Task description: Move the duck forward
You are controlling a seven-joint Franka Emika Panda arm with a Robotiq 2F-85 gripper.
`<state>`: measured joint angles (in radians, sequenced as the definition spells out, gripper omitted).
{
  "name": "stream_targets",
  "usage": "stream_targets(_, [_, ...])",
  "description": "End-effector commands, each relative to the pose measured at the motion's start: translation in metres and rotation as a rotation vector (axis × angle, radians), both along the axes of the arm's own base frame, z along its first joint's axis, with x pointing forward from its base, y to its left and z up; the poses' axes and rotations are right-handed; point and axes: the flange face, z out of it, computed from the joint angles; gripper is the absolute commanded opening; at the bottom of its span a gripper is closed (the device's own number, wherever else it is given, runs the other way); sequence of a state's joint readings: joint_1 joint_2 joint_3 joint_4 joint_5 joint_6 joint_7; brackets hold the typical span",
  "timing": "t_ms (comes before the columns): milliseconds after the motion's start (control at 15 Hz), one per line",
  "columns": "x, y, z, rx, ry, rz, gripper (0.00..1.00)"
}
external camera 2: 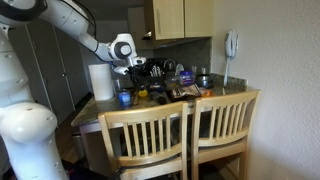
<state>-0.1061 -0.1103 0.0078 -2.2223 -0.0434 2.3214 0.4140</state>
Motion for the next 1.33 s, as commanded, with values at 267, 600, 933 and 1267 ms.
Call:
stream_targets(267, [0.007,0.012,0.012,0.049,-0.174,-0.073,1.0])
stream_targets(600, [0.022,0.024,0.027,0.061,-0.336,-0.114,1.0])
stream_targets(933, [0.028,0.029,0.029,0.085,-0.384,-0.124,1.0])
stream_targets(1267, [0.098,0.068,-0.021,0.044,-0.116,-0.026,1.0])
